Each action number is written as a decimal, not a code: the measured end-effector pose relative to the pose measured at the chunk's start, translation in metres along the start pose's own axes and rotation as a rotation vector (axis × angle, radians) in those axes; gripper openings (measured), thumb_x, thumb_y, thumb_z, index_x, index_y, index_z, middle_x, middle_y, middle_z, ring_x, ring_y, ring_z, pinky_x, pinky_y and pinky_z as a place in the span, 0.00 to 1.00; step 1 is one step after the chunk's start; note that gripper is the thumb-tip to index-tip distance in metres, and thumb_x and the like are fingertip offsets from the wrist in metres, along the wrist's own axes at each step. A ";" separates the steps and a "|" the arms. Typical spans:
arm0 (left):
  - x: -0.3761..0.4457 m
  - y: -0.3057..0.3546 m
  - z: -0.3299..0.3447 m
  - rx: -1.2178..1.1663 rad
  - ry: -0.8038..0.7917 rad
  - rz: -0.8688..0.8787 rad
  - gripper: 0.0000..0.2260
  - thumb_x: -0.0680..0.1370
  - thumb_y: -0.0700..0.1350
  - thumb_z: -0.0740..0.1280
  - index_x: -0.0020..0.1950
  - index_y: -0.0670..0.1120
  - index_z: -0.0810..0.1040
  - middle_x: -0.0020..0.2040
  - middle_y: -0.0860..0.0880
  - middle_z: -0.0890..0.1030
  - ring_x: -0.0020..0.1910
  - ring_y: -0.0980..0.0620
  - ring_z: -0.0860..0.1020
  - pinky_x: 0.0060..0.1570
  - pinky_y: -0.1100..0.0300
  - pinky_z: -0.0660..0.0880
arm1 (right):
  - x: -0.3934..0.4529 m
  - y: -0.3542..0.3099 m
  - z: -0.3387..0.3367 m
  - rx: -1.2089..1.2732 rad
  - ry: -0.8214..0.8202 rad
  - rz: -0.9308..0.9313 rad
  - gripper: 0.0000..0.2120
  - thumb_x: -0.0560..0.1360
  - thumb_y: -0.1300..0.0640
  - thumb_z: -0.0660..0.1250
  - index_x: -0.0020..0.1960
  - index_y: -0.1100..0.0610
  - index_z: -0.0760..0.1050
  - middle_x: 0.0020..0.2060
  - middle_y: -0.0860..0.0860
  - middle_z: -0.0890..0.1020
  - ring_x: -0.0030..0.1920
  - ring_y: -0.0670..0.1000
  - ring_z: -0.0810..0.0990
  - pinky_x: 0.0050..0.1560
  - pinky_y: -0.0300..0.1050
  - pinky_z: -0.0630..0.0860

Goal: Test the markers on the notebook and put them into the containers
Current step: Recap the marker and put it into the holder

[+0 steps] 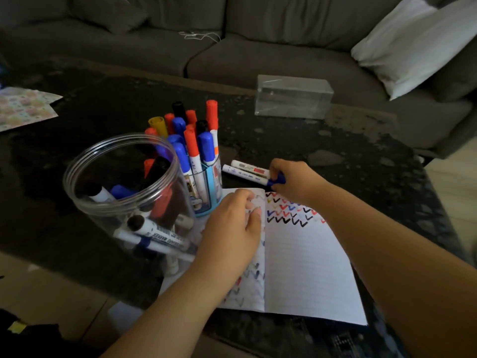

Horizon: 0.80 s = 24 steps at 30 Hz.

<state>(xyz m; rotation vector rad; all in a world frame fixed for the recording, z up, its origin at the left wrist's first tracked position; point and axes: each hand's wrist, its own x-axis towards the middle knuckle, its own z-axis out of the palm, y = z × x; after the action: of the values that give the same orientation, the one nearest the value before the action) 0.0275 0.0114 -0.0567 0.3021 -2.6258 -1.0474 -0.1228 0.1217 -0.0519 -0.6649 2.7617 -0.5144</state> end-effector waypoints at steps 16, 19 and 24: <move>-0.002 0.032 0.004 -0.143 -0.038 0.058 0.10 0.79 0.48 0.62 0.59 0.52 0.74 0.50 0.58 0.75 0.44 0.62 0.73 0.40 0.74 0.68 | -0.113 0.015 -0.033 0.661 0.620 0.100 0.04 0.75 0.56 0.68 0.49 0.50 0.76 0.38 0.45 0.79 0.33 0.41 0.77 0.32 0.31 0.72; -0.007 0.040 0.003 -0.260 -0.037 0.060 0.05 0.79 0.47 0.62 0.53 0.55 0.74 0.47 0.58 0.76 0.43 0.64 0.74 0.39 0.74 0.70 | -0.142 0.011 -0.030 1.001 0.562 0.158 0.08 0.78 0.52 0.61 0.53 0.51 0.77 0.39 0.47 0.81 0.37 0.42 0.79 0.40 0.36 0.76; -0.011 0.056 0.009 -0.425 -0.260 -0.057 0.05 0.80 0.51 0.59 0.48 0.59 0.74 0.47 0.62 0.76 0.48 0.64 0.74 0.48 0.69 0.71 | -0.171 0.001 -0.003 1.260 0.261 0.148 0.15 0.81 0.47 0.51 0.58 0.49 0.74 0.32 0.52 0.75 0.32 0.50 0.75 0.35 0.43 0.76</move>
<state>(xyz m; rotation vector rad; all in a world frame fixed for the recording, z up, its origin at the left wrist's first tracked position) 0.0298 0.0597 -0.0258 0.1517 -2.5282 -1.7265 0.0239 0.2051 -0.0222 -0.0594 1.9850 -2.0804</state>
